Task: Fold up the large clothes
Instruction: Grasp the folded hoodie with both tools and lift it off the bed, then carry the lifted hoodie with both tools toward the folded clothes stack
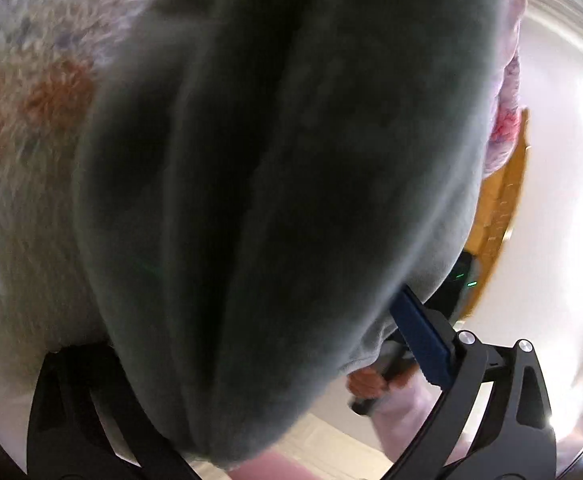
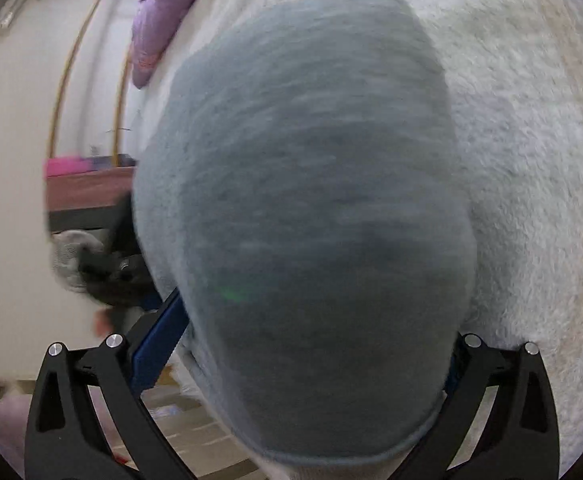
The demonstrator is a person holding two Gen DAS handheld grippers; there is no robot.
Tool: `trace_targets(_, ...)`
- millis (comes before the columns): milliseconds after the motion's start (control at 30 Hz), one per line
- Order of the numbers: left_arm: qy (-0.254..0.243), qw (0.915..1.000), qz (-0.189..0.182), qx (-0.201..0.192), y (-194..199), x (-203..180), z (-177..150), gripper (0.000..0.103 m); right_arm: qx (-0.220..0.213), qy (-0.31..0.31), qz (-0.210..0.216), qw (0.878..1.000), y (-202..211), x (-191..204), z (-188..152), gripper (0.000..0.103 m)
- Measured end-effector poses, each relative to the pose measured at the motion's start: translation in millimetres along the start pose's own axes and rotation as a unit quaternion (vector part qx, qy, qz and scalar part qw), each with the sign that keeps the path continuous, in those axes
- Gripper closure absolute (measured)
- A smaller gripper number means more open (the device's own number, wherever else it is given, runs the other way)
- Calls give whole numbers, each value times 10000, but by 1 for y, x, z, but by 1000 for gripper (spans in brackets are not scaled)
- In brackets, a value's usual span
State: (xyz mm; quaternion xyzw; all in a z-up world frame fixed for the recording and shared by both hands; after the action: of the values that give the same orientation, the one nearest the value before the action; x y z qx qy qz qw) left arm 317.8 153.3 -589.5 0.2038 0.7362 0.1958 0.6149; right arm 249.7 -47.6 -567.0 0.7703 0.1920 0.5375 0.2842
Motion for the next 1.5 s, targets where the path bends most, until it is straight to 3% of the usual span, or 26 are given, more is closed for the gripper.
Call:
trace_targets(67,-287,9983,485,-134,10,-8,-5,45,-175,-195,-294,9992,9,2,-1,31)
trace_targets(167,-483,9956,738,-322,16,-17,-4,50,-288,33,-390,9988,19,13,-12,43)
trace_targets(267,-635,9916,1040,-437,19,-34,-4,55,-449,-104,-462,9979,26,17,-17,47)
trace_targets(400,-849,9869,1269,-529,35,-61,-14,57,-504,-181,-341,9980,44,29,-32,47)
trace_targets(600,-1232,9774,1627,-550,35,-135,-28,57,-626,121,-315,9975,91,60,-74,48)
trace_targets(933,-1663,9695,1715,-550,67,-238,-139,57,-1010,228,-356,9940,176,97,-165,48)
trace_targets(1100,-1990,9599,1905,-525,70,-283,-198,57,-1339,154,-324,9903,216,103,-207,48)
trace_targets(1333,-2557,9458,1939,-497,29,-355,-252,57,-1837,208,-136,9827,284,87,-264,48)
trace_targets(1500,-2803,9360,2058,-550,-20,-394,-298,57,-2039,252,-19,9787,335,48,-294,48)
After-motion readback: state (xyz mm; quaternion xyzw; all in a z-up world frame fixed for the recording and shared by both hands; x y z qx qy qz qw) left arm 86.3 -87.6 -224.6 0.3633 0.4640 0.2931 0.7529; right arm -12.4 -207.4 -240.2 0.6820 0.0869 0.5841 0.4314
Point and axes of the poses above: each gripper's, at about its wrist camera, not at the fingertips, and y roughly against the way its jaws point, x to its left, z to its top, the point moved 4 cm from there along -y, roughly the way its jaws point, and after that the axes turned 15 degrees about -y, right-handed, at the moved point
